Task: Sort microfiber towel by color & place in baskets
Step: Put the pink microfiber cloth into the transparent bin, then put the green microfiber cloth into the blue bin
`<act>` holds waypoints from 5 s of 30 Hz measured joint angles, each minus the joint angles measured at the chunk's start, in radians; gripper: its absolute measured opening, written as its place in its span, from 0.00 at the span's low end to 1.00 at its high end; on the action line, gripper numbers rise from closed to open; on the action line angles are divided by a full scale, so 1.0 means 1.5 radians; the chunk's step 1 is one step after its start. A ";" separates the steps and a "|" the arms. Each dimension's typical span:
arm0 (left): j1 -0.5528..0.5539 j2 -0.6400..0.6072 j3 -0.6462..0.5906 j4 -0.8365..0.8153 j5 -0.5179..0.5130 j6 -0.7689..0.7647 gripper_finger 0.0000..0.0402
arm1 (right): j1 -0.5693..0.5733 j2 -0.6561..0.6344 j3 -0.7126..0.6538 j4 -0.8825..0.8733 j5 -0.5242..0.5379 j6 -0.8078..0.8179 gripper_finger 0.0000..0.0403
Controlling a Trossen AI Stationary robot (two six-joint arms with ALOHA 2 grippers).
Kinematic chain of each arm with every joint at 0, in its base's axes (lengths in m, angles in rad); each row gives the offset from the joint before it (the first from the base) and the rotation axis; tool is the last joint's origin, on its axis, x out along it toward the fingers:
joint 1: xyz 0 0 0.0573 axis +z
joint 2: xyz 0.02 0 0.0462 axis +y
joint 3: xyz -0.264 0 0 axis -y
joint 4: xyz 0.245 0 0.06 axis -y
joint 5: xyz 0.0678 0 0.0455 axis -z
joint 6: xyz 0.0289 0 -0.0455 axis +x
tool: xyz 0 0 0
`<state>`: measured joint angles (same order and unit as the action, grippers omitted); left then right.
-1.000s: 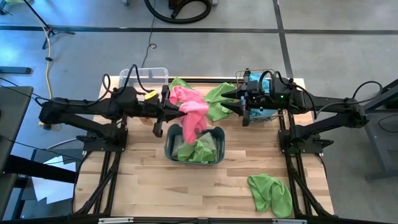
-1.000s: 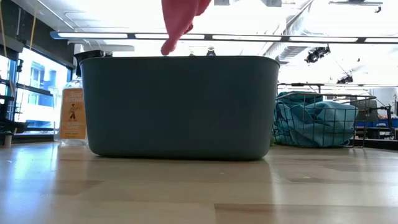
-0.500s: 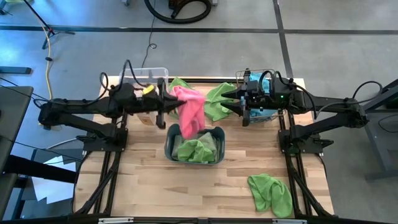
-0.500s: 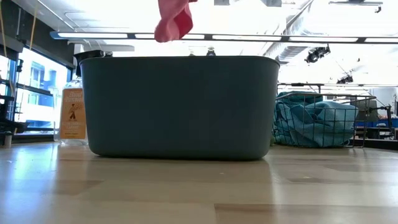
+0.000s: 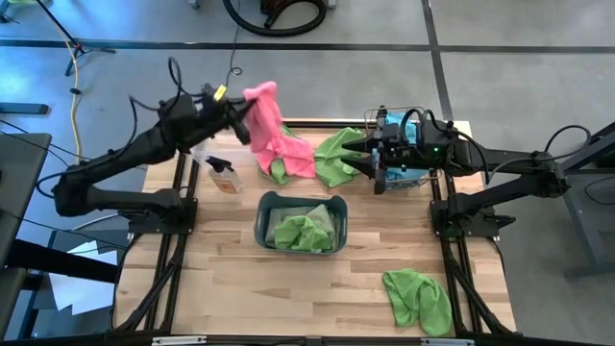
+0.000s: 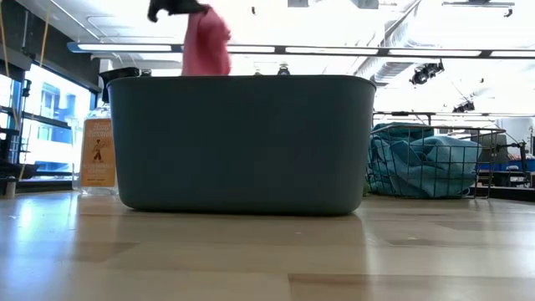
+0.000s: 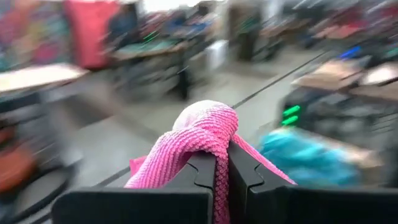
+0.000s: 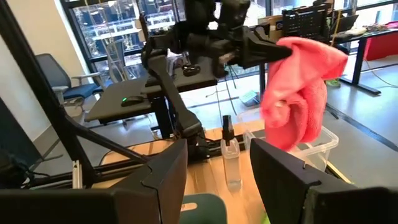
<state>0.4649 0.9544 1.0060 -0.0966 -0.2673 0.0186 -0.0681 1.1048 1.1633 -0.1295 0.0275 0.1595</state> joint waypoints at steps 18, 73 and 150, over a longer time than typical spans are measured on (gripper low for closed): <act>0.204 0.122 0.110 -0.314 -0.207 -0.065 0.00 | 0.000 0.000 0.000 -0.001 0.041 -0.002 0.43; 0.379 0.467 0.120 -0.568 0.168 -0.364 0.00 | 0.002 0.001 0.000 -0.096 0.021 0.016 0.43; 0.388 0.552 0.312 -0.694 0.116 -0.253 0.48 | 0.002 0.001 0.000 -0.111 0.022 0.015 0.43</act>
<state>1.0462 1.7817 1.4746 -1.1374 -0.0929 -0.3614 -0.0654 1.1061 1.1637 -0.2962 0.0601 0.1825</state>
